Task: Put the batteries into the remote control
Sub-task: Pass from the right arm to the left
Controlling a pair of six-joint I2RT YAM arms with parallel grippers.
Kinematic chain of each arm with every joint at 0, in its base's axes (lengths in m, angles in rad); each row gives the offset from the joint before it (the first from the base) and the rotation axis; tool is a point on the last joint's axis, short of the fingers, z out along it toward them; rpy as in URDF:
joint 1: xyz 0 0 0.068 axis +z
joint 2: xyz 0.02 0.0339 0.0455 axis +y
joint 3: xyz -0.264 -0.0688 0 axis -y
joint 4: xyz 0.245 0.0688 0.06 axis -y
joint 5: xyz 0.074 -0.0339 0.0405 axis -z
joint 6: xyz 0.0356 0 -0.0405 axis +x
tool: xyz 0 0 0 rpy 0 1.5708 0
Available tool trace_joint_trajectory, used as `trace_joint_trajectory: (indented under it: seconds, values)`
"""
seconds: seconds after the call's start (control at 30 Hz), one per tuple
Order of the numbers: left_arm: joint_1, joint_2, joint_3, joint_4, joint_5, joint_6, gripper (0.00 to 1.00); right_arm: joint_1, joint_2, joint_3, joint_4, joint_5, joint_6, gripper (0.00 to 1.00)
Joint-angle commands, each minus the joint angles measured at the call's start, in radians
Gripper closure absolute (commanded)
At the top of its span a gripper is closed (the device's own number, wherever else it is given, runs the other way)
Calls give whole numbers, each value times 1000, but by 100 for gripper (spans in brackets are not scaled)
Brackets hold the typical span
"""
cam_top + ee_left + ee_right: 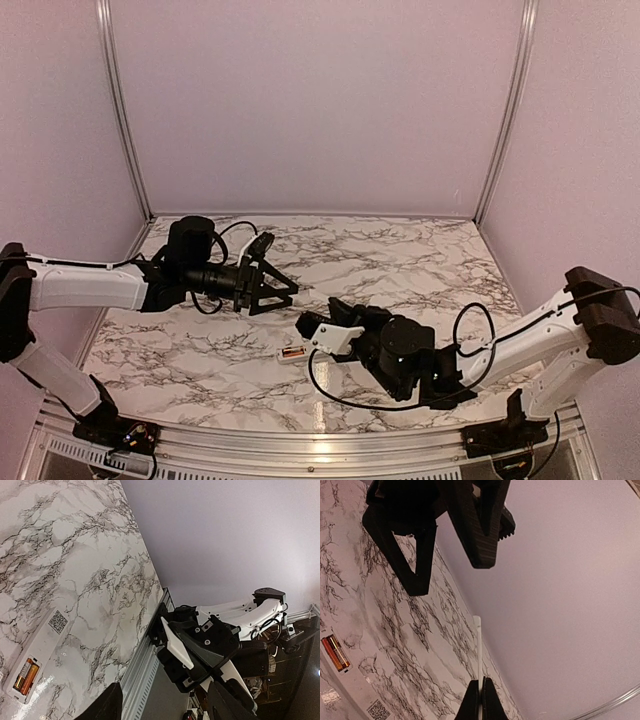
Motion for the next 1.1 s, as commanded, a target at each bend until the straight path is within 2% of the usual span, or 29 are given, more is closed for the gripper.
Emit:
trace_joint_trajectory:
  seconds: [0.0,0.3,0.47,0.63,0.8,0.97,1.03,1.07]
  values:
    - [-9,48,24,38,34,-36,40,34,37,-17,151,66,-148,99]
    - [-41,97,54,106,60,-93,45,59,124,-36,328,107,-299,99]
    - [-65,136,70,127,79,-106,62,61,174,-40,416,130,-371,98]
    - [-76,159,79,147,93,-120,72,69,216,-61,570,132,-470,98]
    - [-79,166,85,153,97,-132,85,73,249,-67,658,147,-536,98]
    - [-78,176,86,174,98,-156,94,78,273,-73,723,143,-586,98]
    - [-78,178,87,177,101,-159,100,79,285,-73,753,148,-606,97]
    - [-78,177,86,184,102,-163,100,79,292,-74,781,149,-619,95]
